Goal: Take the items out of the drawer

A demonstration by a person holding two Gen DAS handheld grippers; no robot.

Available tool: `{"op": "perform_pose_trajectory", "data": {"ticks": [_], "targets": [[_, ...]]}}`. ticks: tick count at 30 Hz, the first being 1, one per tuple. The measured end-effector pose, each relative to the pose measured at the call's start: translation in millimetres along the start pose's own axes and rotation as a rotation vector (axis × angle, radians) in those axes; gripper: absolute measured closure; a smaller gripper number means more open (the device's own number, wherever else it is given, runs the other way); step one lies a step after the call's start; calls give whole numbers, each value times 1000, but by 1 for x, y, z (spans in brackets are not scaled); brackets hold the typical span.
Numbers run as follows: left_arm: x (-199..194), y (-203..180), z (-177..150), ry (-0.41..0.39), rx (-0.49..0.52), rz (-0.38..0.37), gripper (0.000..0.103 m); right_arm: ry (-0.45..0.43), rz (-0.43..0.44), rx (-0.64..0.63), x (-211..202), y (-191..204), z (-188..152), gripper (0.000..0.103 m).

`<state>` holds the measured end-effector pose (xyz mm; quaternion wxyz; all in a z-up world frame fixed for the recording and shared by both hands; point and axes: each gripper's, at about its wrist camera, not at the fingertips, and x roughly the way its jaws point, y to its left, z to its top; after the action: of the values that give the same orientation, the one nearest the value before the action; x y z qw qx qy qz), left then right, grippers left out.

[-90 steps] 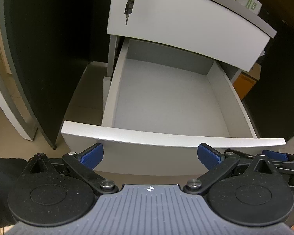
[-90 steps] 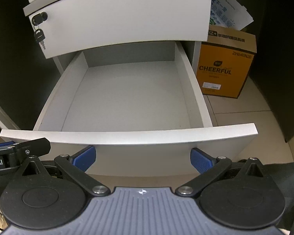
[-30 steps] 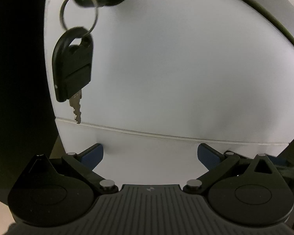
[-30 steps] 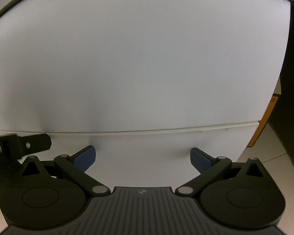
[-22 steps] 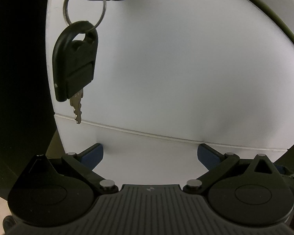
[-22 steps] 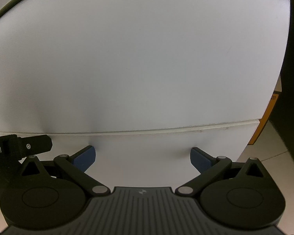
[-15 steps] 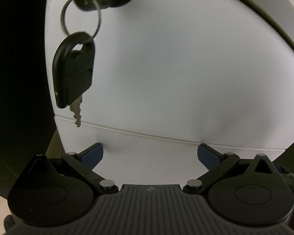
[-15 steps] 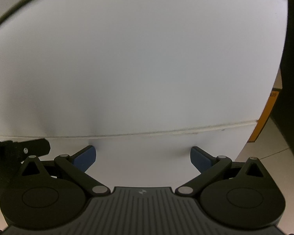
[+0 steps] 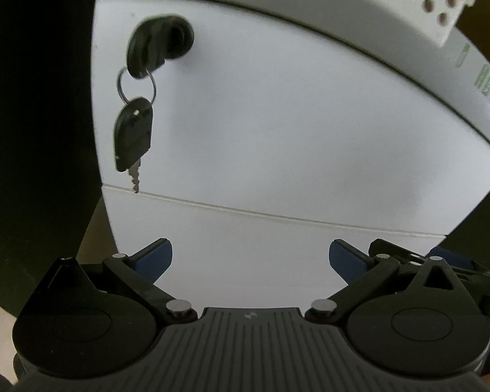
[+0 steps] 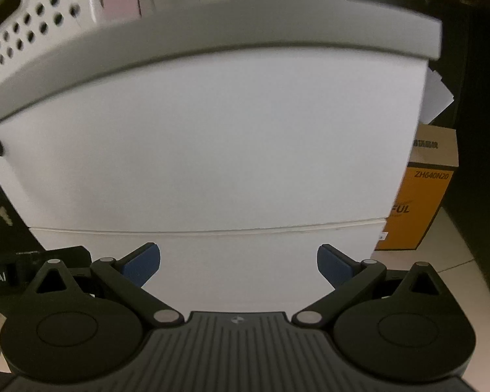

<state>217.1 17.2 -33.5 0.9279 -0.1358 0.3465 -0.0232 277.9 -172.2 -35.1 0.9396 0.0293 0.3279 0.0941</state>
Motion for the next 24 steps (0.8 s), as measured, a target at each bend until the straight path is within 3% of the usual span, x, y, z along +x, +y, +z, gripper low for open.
{"op": "perform_pose_trajectory", "data": {"ticks": [12,18,24], "targets": [[-64,-22,-20,-10,30,-6,0,-20,21,-42,-60,2,-12,0],[-64,-19,-42,-19,46,-9,0,-26,33,-25,-107,3,-35,0],[-85,-26,-30,-29,61,-9,0,-41,38,-8,-142,-2,-54,0]]}}
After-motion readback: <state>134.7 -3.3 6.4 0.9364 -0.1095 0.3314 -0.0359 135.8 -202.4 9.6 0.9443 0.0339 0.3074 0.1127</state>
